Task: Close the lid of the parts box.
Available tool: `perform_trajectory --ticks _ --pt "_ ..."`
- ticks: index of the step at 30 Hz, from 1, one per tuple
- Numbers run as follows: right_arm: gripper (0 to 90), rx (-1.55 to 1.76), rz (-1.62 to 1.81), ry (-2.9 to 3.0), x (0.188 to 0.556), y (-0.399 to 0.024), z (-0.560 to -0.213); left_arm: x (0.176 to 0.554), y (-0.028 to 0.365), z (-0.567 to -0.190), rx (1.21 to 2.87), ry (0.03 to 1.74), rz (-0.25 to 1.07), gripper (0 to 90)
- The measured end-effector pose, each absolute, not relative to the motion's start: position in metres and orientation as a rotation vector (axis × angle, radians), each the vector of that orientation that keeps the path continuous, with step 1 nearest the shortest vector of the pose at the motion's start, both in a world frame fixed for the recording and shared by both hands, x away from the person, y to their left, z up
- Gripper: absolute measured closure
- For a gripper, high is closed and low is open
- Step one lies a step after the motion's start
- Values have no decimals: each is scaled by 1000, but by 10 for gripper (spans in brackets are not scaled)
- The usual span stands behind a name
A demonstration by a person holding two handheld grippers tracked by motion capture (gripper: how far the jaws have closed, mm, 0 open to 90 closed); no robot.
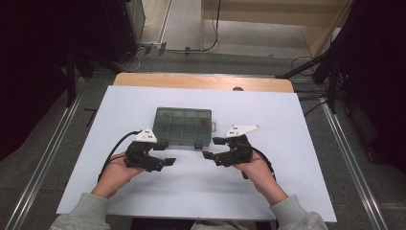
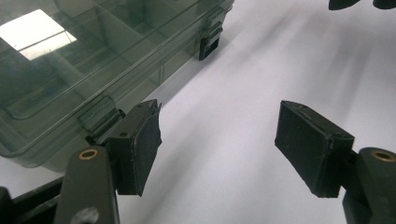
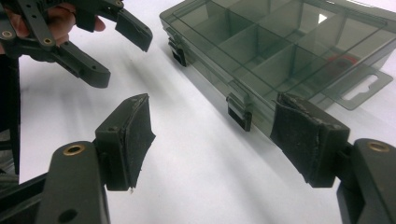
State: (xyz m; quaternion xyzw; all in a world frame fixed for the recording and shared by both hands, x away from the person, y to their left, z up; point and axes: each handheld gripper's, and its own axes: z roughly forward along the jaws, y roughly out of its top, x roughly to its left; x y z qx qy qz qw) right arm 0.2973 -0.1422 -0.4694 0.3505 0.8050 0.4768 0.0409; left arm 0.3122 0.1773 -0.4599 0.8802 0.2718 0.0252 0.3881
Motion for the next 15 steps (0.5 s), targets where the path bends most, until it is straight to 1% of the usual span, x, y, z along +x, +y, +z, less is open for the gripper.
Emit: perform_trajectory --ticks 15 --pt "293 1041 1418 2498 284 -151 -475 298 187 -465 2248 689 80 305"
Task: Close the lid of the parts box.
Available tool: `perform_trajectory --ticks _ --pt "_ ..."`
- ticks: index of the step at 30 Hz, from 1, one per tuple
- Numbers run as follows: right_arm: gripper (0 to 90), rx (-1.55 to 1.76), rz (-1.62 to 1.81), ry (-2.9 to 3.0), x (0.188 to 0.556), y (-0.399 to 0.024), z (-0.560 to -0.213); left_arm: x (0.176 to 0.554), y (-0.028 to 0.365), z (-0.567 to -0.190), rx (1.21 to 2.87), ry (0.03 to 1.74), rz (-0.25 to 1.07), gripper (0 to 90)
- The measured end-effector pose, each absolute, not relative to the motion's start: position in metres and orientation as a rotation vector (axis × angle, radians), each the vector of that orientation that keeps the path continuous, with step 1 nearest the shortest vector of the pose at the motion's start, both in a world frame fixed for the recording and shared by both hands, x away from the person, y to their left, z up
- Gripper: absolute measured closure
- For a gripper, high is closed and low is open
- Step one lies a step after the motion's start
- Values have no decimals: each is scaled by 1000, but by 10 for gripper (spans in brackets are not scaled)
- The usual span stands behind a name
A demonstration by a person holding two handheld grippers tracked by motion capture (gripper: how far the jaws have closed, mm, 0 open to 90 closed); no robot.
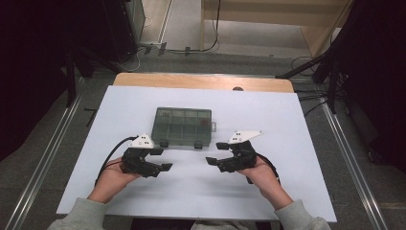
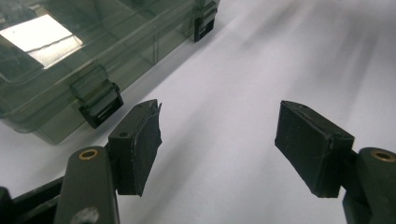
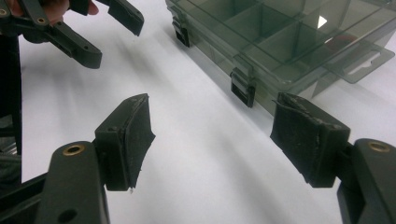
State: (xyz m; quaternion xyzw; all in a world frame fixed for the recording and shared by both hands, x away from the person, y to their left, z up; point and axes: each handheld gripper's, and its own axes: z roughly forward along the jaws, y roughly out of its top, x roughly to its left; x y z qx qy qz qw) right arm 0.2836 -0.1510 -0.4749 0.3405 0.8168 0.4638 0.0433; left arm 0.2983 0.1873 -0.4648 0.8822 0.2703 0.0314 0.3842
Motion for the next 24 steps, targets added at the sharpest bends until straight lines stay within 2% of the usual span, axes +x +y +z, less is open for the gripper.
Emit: perform_trajectory --ticks 24 --pt "278 1043 1376 2497 263 -178 -479 286 202 -464 2221 705 40 304"
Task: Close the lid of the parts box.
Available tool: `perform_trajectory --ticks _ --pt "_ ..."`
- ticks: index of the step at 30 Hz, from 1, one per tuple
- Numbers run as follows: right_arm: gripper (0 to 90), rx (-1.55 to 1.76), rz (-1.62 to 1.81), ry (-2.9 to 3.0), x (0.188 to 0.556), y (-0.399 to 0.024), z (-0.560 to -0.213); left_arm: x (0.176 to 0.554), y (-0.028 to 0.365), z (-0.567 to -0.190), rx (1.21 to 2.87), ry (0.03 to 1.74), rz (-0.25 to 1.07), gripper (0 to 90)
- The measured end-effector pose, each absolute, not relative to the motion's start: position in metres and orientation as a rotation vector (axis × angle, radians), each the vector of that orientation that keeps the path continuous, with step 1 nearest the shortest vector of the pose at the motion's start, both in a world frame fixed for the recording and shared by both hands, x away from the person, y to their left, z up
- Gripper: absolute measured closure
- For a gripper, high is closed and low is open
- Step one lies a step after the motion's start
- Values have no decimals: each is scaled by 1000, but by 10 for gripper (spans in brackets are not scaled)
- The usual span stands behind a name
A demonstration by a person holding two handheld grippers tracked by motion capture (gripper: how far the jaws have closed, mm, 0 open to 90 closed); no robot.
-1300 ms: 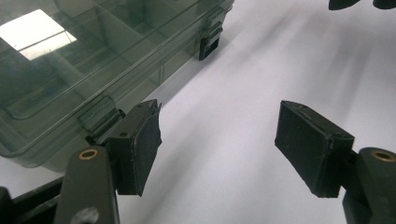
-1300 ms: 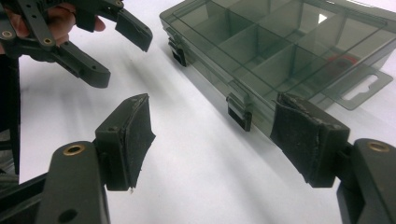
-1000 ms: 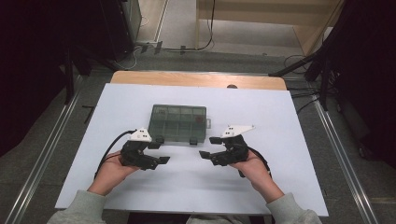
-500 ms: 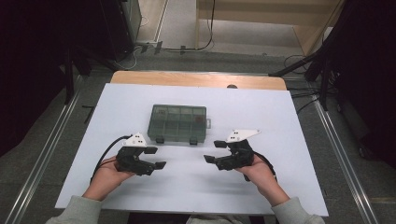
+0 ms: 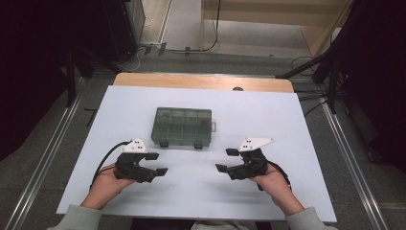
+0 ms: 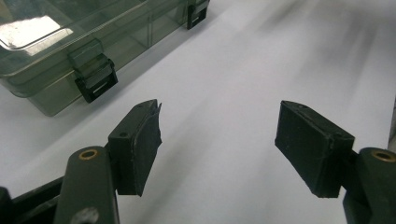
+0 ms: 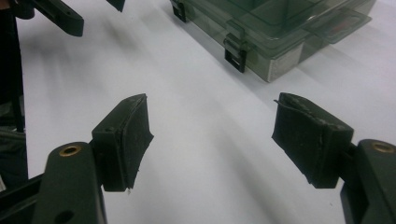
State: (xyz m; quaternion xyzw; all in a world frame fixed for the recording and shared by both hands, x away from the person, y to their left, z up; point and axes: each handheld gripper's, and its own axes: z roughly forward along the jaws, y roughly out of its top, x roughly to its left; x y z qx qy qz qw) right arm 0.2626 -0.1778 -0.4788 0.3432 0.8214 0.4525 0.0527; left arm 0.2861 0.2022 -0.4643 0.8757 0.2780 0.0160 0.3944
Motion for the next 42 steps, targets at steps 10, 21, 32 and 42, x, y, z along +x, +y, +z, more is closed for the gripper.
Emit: perform_trajectory --ticks 10,21,32,42 --pt "272 1075 1359 2484 255 -193 -482 285 212 -464 2210 733 39 235" --pt "268 1119 1357 2441 245 -214 -483 281 221 -463 2203 740 49 234" --pt "267 1153 1351 2404 235 -232 -483 281 232 -463 2200 772 52 235" --pt "268 1176 1342 2396 228 -246 -487 275 242 -462 2200 779 87 234"
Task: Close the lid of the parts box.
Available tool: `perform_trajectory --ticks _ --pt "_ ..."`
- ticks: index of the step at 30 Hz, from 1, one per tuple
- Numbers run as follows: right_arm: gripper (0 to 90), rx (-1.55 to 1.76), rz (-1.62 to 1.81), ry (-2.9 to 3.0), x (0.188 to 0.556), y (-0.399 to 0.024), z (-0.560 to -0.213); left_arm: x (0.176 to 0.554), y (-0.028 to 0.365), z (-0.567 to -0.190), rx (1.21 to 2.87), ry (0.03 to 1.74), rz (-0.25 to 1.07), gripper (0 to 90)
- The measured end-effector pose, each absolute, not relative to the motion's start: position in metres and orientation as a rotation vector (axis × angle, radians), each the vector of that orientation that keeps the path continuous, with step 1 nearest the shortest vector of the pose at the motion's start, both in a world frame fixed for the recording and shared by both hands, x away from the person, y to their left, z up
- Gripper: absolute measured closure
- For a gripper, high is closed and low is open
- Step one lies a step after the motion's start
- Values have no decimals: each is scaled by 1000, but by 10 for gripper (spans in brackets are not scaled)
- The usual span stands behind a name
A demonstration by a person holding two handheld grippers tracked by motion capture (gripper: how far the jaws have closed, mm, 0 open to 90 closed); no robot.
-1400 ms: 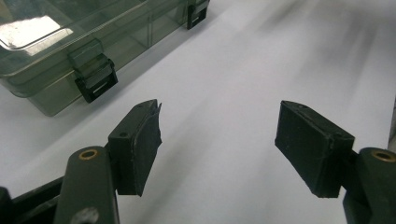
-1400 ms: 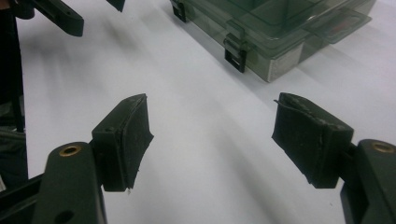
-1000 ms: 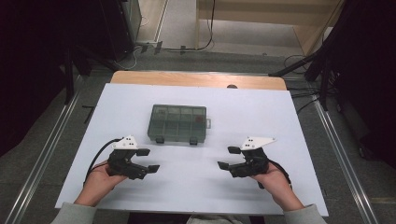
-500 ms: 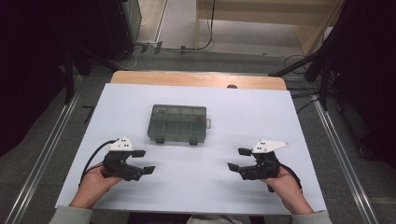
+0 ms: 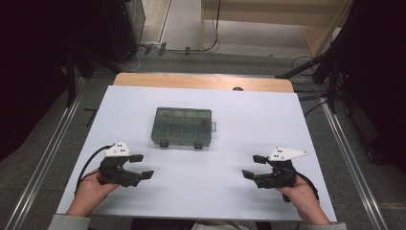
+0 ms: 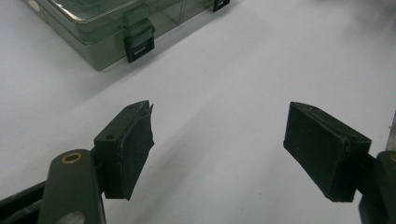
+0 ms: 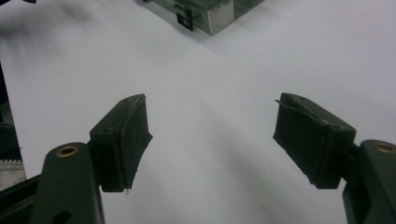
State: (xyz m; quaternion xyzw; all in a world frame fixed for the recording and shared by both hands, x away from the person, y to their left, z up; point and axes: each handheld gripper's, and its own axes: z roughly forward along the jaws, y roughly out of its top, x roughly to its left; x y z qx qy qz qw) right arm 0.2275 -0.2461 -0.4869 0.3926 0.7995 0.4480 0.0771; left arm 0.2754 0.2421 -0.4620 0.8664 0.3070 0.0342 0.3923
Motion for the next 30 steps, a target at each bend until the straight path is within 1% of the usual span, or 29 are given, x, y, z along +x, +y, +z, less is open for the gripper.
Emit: perform_trajectory --ticks 12,30 --pt "268 1209 1329 2398 227 -257 -491 276 252 -464 2194 790 90 235" --pt "268 1221 1327 2413 235 -257 -495 282 250 -467 2195 782 81 235"
